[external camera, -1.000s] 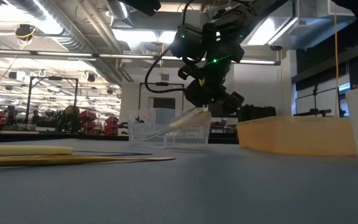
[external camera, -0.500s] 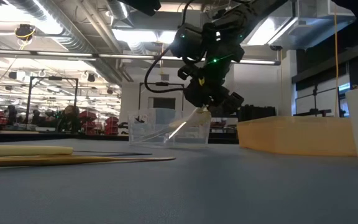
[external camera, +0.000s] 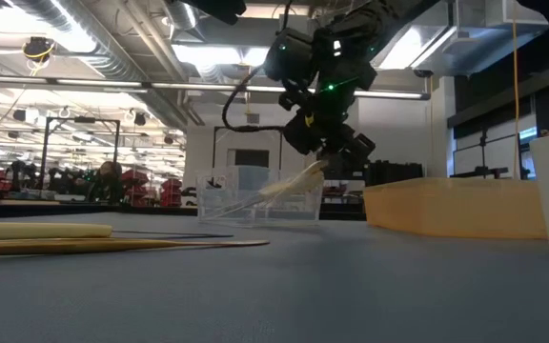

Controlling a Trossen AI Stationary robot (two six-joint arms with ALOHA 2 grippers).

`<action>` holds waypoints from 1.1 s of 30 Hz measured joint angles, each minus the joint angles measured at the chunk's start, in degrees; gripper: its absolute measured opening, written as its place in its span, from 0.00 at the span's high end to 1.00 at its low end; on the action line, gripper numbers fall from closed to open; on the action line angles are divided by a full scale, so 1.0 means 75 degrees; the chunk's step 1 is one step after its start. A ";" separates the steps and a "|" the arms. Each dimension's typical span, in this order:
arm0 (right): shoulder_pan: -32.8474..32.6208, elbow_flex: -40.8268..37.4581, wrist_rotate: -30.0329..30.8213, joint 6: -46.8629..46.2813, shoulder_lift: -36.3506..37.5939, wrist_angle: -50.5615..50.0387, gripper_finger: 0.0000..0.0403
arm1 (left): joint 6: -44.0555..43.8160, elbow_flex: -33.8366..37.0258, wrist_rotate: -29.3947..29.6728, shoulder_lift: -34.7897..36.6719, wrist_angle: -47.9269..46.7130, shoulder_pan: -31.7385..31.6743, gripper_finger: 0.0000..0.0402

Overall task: Sort silverware by color (type)
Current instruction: Put the white knife into the orange bin

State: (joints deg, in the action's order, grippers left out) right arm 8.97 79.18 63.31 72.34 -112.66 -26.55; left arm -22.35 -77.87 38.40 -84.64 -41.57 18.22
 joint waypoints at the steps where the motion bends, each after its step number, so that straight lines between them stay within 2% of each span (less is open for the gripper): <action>1: 0.0000 0.0003 -0.0023 -0.0045 0.0037 -0.0030 0.65 | 0.0000 0.0000 -0.0055 0.0000 0.0005 0.0000 0.61; 11: 0.0000 0.0000 -0.0028 -0.0807 0.0637 -0.0391 0.65 | -0.0003 0.0000 -0.0083 0.0000 0.0002 0.0000 0.61; 18: 0.0000 0.0000 0.0076 -0.2006 0.1369 -0.1483 0.65 | -0.0003 0.0000 -0.0135 0.0000 -0.0001 0.0000 0.61; 24: 0.0000 0.0000 0.0016 -0.3796 0.2074 -0.2951 0.65 | -0.0009 0.0000 -0.0981 0.0000 0.0002 -0.0003 0.61; 29: 0.0000 -0.0003 -0.0578 -0.5263 0.2648 -0.4143 0.65 | -0.0051 0.0000 -0.1779 -0.0020 0.0004 0.0092 0.61; 33: 0.0000 -0.0006 -0.1107 -0.6276 0.3098 -0.4900 0.65 | -0.0581 -0.0006 -0.2113 -0.0076 -0.0038 0.0258 0.61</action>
State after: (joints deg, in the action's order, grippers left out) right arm 8.97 79.13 55.01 25.26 -89.43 -63.29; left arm -26.71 -77.91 22.55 -85.21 -41.86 20.16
